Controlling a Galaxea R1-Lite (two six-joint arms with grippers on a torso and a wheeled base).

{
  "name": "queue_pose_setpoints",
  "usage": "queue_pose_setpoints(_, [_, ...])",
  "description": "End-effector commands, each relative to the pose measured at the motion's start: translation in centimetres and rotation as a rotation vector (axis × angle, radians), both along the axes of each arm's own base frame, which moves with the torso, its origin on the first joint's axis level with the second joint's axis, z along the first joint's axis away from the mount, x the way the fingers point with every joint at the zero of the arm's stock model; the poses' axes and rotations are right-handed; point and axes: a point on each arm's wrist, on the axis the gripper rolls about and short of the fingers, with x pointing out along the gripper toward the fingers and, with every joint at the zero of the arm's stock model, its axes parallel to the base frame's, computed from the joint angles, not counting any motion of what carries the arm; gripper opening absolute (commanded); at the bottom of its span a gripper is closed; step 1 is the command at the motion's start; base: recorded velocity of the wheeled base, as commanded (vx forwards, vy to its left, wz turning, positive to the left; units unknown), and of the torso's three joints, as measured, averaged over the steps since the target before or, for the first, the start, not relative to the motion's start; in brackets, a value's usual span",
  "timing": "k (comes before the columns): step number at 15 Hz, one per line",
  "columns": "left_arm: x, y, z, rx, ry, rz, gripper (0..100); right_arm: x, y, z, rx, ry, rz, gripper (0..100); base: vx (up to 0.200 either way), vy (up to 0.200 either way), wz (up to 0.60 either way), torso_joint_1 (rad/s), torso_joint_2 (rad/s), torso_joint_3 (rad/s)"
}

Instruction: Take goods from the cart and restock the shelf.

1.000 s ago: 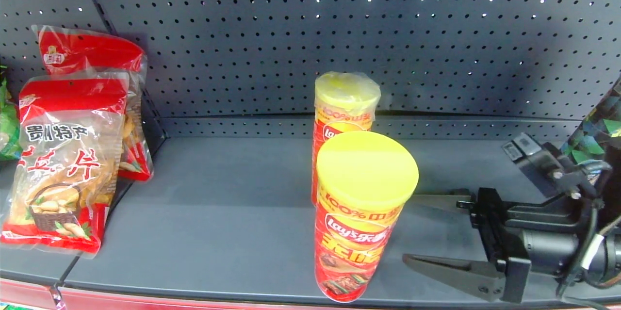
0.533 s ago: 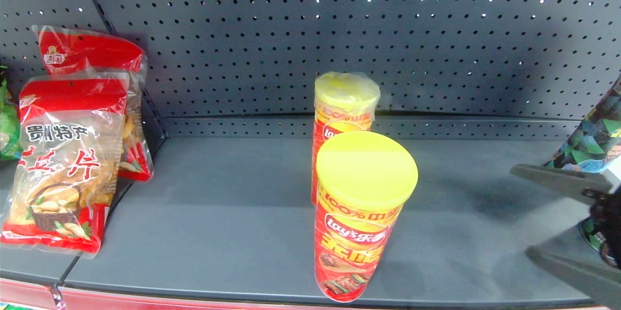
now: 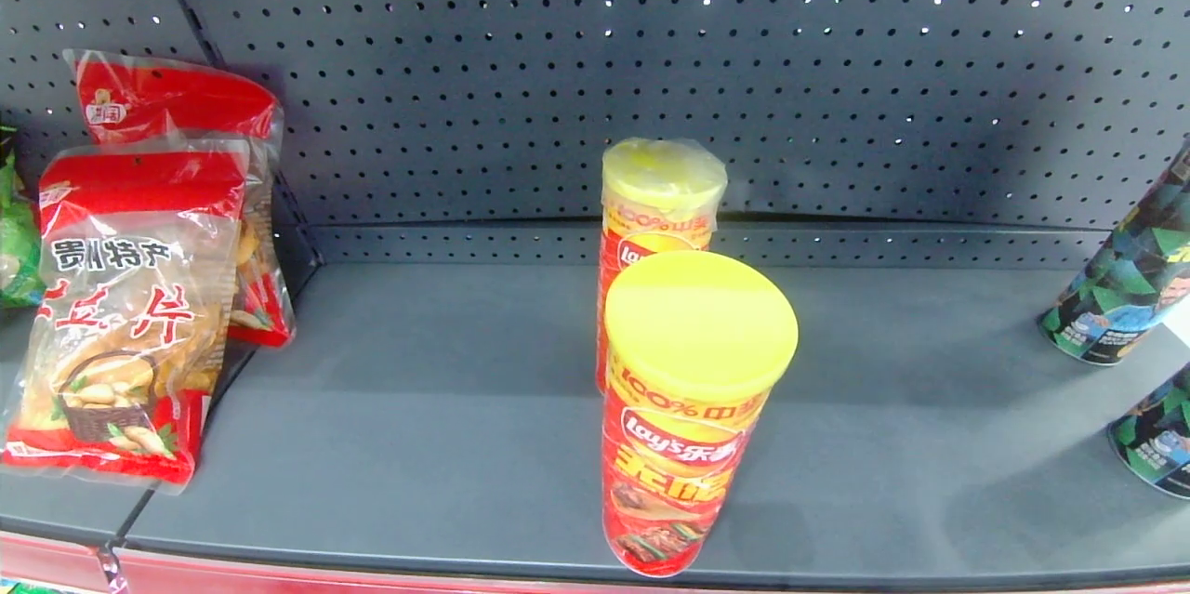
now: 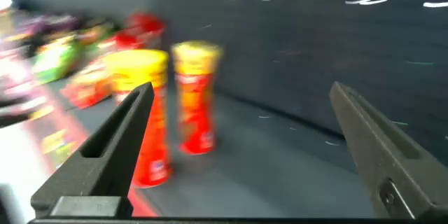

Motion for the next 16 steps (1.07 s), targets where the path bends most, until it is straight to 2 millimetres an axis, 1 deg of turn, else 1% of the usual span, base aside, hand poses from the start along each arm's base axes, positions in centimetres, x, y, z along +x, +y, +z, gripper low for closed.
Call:
queue_pose_setpoints(1, [0.0, 0.0, 0.0, -0.001, 0.0, 0.001, 100, -1.5, -0.4, -3.2, 0.024, -0.016, -0.15, 100, 0.0, 0.0, 0.0, 0.0, 0.0, 0.0])
queue_pose_setpoints(3, [0.0, 0.0, 0.0, -0.001, 0.002, 0.001, 100, -1.0, -0.3, -5.2, -0.025, 0.025, -0.234, 100, 0.0, 0.0, 0.0, 0.0, 0.0, 0.0])
queue_pose_setpoints(4, [0.0, 0.0, 0.0, -0.001, 0.002, 0.001, 100, -0.7, -0.3, -6.6, -0.057, 0.056, -0.289, 100, 0.0, 0.0, 0.0, 0.0, 0.0, 0.0])
queue_pose_setpoints(6, [0.0, 0.0, 0.0, -0.001, 0.002, 0.001, 100, -0.3, -0.4, -8.2, -0.067, 0.131, -0.338, 100, 0.0, 0.0, 0.0, 0.0, 0.0, 0.0])
queue_pose_setpoints(9, [0.0, 0.0, 0.0, -0.001, 0.0, 0.001, 100, -0.2, -0.6, -9.7, -0.086, 0.262, -0.429, 100, 0.0, 0.0, 0.0, 0.0, 0.0, 0.0])
queue_pose_setpoints(10, [0.0, 0.0, 0.0, -0.001, 0.002, 0.001, 100, -0.3, -0.7, -10.8, -0.093, 0.358, -0.471, 100, 0.0, 0.0, 0.0, 0.0, 0.0, 0.0])
queue_pose_setpoints(12, [0.0, 0.0, 0.0, -0.001, 0.002, 0.001, 100, -0.6, -0.8, -12.3, -0.109, 0.48, -0.496, 100, 0.0, 0.0, 0.0, 0.0, 0.0, 0.0])
queue_pose_setpoints(15, [0.0, 0.0, 0.0, -0.001, 0.0, 0.001, 100, -1.0, -0.8, -13.7, -0.095, 0.593, -0.499, 100, 0.0, 0.0, 0.0, 0.0, 0.0, 0.0])
queue_pose_setpoints(16, [0.0, 0.0, 0.0, -0.001, 0.0, 0.001, 100, -1.0, -0.8, -13.6, -0.09, 0.588, -0.504, 100, 0.0, 0.0, 0.0, 0.0, 0.0, 0.0])
